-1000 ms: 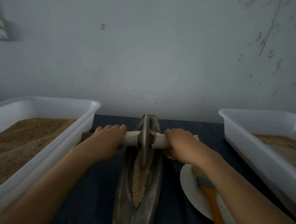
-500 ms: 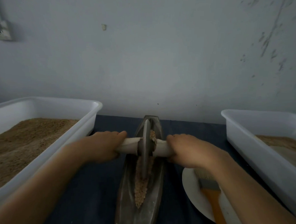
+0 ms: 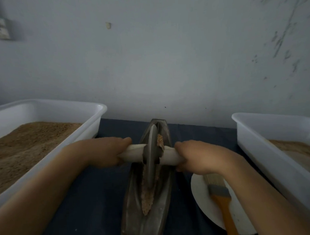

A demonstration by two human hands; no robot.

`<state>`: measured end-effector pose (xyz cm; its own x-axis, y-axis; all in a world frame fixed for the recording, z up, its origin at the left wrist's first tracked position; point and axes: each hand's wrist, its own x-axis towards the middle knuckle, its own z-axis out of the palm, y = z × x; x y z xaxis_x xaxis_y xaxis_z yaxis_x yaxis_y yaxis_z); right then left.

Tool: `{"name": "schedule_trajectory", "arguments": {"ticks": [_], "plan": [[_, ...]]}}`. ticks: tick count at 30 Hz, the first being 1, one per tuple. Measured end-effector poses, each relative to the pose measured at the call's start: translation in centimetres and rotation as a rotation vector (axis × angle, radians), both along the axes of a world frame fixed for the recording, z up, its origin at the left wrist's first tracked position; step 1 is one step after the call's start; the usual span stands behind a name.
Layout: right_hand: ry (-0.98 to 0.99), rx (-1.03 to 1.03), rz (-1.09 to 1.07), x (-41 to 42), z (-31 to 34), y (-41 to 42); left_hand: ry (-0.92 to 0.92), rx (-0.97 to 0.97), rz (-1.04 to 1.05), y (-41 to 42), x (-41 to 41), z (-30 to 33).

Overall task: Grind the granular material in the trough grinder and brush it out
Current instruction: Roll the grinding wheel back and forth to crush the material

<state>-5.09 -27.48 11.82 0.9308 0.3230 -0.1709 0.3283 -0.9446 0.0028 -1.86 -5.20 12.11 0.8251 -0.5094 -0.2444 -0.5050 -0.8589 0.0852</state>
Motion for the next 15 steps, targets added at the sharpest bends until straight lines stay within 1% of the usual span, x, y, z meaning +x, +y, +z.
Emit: {"name": "schedule_trajectory", "arguments": {"ticks": [2, 6, 8, 10, 12, 14, 15], "plan": [[-0.129, 0.023, -0.026, 1.2, -1.1, -0.4, -0.157, -0.011, 0.021, -0.2, 0.9, -1.1], [-0.436, 0.017, -0.018, 3.1, -3.4, -1.1, -0.587, -0.021, 0.061, -0.9, 2.5, -3.7], [-0.540, 0.042, -0.012, 3.7, -4.2, -1.3, -0.699, -0.026, 0.096, -1.3, 2.9, -4.5], [-0.567, 0.066, -0.013, 3.9, -4.6, -1.4, -0.744, -0.030, 0.092, -1.4, 3.2, -4.9], [-0.543, 0.039, -0.013, 3.8, -4.5, -1.4, -0.736, -0.036, 0.067, -1.3, 3.2, -4.8], [-0.486, -0.013, -0.007, 3.4, -3.9, -1.3, -0.657, -0.045, 0.049, -1.1, 3.0, -4.2], [-0.440, -0.036, 0.001, 3.0, -3.4, -1.2, -0.578, -0.044, 0.044, -0.9, 2.7, -3.7]]}}
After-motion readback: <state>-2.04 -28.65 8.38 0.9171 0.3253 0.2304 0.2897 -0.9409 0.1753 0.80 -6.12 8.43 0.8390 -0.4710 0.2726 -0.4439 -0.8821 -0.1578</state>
